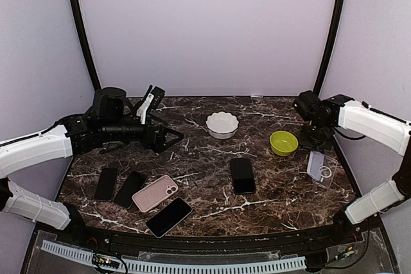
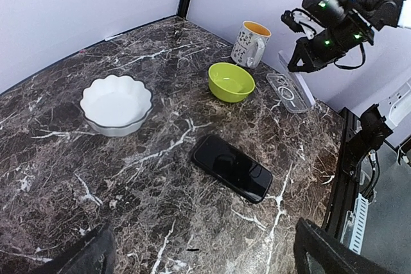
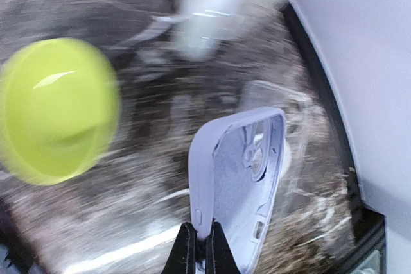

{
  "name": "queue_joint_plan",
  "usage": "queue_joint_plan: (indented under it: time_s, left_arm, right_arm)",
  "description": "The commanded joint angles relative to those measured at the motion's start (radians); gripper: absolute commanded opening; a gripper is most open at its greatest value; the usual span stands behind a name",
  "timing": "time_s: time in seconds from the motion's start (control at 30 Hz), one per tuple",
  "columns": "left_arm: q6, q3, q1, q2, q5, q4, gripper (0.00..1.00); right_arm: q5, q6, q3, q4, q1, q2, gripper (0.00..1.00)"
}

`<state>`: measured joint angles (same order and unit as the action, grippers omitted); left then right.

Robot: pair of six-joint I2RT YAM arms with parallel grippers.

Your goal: Put the phone into the phone case

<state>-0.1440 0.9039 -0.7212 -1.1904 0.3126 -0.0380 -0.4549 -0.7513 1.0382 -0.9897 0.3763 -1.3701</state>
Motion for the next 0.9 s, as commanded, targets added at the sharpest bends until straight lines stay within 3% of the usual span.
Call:
queue_joint_plan:
  time_s: [0.0, 0.13, 0.23, 0.43, 0.53, 0.67, 0.8, 0.87]
  left_arm:
    - [-0.013, -0.016, 0.014, 0.020, 0.016, 0.024, 0.99]
    - [-0.014, -0.017, 0.021, 0.014, 0.013, 0.024, 0.99]
    - [-0.013, -0.016, 0.024, 0.008, 0.016, 0.022, 0.99]
    - [-0.006, -0.017, 0.030, 0.008, -0.006, 0.017, 0.99]
    - [-0.006, -0.015, 0.032, 0.003, -0.004, 0.015, 0.99]
    - [-0.004, -0.011, 0.038, 0.009, -0.007, 0.012, 0.99]
    - [-0.003, -0.017, 0.046, 0.017, -0.012, 0.019, 0.99]
    - [-0.003, -0.016, 0.050, 0.015, -0.012, 0.018, 0.99]
  right_arm:
    - [-0.014, -0.230, 0.131, -0.196, 0.315, -0.038, 0.00]
    - [0.008, -0.353, 0.210, -0.254, 0.527, -0.135, 0.00]
    - [0.157, -0.300, 0.289, -0.112, 0.662, -0.219, 0.00]
    - [0.345, -0.265, 0.468, -0.117, 0.838, -0.477, 0.00]
    - [0.444, -0.246, 0.483, -0.075, 0.871, -0.508, 0.00]
    - [0.540, -0.239, 0.386, 0.100, 0.867, -0.509, 0.00]
    - [0.469, -0.200, 0.388, 0.206, 0.804, -0.572, 0.00]
    - [0.352, -0.186, 0.438, 0.190, 0.776, -0.618, 0.00]
